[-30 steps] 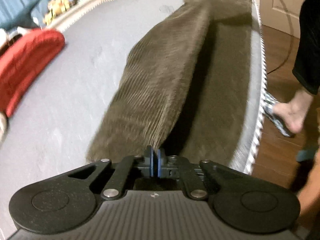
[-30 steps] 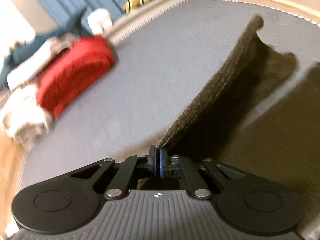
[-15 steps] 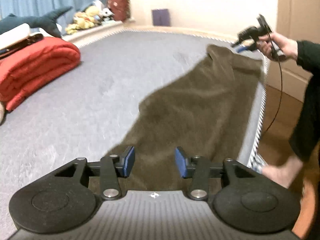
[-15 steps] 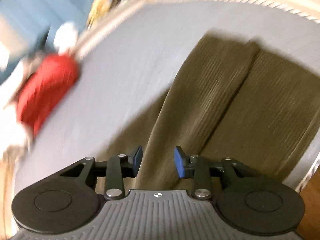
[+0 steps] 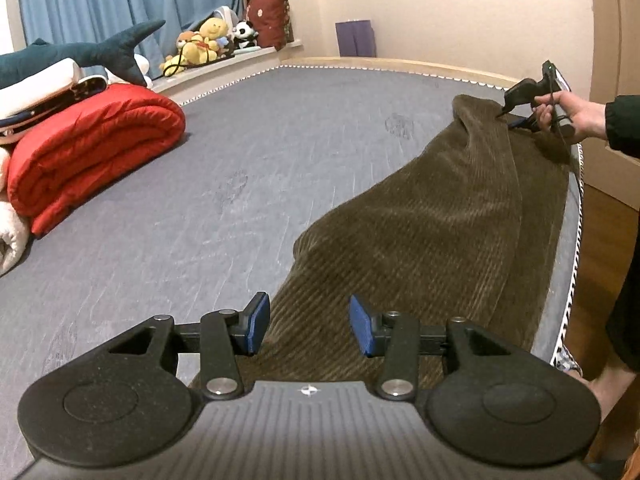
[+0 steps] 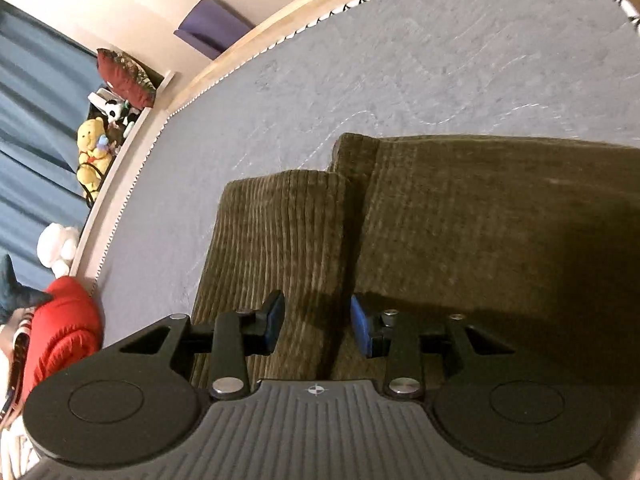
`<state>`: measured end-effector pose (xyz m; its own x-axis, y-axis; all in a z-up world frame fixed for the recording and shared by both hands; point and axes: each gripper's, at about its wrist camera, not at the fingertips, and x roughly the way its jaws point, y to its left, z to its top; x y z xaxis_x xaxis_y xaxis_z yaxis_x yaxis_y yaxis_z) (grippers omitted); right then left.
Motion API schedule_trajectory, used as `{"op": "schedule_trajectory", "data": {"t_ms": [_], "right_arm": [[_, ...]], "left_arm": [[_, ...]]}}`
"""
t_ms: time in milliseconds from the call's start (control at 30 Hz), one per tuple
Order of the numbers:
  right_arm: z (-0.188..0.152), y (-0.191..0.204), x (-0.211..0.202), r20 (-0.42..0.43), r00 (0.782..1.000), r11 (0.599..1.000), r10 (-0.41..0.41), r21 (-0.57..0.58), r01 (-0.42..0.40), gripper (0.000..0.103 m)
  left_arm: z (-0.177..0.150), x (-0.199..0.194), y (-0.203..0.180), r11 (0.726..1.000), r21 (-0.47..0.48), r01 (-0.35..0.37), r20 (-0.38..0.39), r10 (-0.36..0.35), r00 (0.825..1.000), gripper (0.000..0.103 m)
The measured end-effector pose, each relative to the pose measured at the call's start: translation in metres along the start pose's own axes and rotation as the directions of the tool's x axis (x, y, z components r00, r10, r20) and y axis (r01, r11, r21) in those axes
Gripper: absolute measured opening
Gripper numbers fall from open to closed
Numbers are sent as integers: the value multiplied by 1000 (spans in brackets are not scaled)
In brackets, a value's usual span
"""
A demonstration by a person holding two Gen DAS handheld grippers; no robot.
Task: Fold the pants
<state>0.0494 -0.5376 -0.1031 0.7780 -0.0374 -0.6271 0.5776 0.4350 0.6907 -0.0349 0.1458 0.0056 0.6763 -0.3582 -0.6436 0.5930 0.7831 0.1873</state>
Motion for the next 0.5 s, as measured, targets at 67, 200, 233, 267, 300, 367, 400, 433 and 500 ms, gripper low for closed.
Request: {"op": "schedule_trajectory", "data": {"t_ms": [67,200,233,267,300,367,400,433,500], "right_arm": [[0,2,6,23,1000,1000,6,-5,-5,39],[7,8,9,55,998,999,4,-52,-1,4],[8,9,4,71,997,998,9,-56,-4,4],[8,9,-2,85,996,998,10,-60,-5,4],[10,12,-11,104,994,997,11,-72,-3,4],[14,17,-34,151,988,995,15,-101,0,3],[15,17,-47,168,986,994,20,-109,-2,3],[15,17,-63,190,981,993,22,-116,1,3],[14,14,-91,247,969,990,-7,-135,42,3]], "left_arm": [[4,2,0,1000,-5,1,5,-1,1000,49],[11,9,0,1000,-6,-2,13,2,1000,49],[13,10,-1,1000,-6,-1,14,1,1000,49],[15,12,-3,1000,-5,3,19,-3,1000,49],[16,13,-3,1000,-3,8,23,-8,1000,49],[19,15,-8,1000,5,27,32,-27,999,49],[19,15,-11,999,10,36,34,-37,999,49],[21,16,-16,998,20,52,32,-52,998,49],[22,19,-27,995,50,83,27,-85,996,49]]}}
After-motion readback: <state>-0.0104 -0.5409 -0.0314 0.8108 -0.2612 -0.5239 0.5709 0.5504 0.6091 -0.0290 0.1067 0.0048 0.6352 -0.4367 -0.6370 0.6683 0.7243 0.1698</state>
